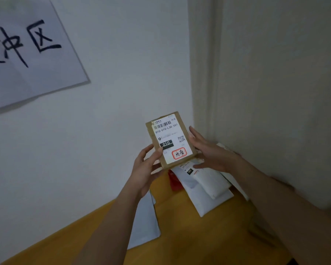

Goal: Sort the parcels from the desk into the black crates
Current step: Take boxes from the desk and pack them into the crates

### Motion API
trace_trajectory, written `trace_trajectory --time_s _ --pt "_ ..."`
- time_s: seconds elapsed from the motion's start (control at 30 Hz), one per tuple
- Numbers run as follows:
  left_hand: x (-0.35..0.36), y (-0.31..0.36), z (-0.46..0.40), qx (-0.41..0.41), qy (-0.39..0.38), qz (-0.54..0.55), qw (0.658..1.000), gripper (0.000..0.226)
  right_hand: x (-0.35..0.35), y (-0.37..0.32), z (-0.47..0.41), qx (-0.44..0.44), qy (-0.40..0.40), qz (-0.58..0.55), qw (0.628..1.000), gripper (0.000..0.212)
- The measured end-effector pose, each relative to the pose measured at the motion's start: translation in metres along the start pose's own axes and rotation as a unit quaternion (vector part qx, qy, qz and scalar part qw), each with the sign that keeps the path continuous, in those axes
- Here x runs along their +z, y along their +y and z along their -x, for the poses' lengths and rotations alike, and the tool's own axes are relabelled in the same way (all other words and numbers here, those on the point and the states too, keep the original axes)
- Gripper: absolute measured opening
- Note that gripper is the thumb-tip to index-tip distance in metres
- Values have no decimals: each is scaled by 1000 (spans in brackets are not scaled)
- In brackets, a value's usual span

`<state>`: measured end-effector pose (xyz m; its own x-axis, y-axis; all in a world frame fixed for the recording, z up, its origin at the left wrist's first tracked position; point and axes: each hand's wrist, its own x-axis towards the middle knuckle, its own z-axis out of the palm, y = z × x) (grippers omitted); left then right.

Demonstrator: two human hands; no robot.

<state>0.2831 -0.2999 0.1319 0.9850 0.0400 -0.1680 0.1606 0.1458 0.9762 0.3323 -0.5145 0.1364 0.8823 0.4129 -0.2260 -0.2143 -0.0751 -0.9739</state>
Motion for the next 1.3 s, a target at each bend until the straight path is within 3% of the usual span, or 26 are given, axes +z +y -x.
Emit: trace_trajectory --time_s 0.23,0.4,0.57,1.03,1.3 --pt "-20 3 28 34 5 6 999 51 32 11 14 -65 -3 -41 997 60" --pt "-38 -1 50 39 -55 -37 997 70 56 14 19 -96 -2 -99 990 55" --pt "-58 -6 65 47 -57 -53 996 84 70 20 17 -102 -31 -119 987 51" --pt "-81 -13 73 53 25 -19 998 84 87 15 -12 -90 -132 -113 981 58" --pt "-74 -55 92 -40 143 15 989 84 89 58 -38 21 -172 -74 982 49"
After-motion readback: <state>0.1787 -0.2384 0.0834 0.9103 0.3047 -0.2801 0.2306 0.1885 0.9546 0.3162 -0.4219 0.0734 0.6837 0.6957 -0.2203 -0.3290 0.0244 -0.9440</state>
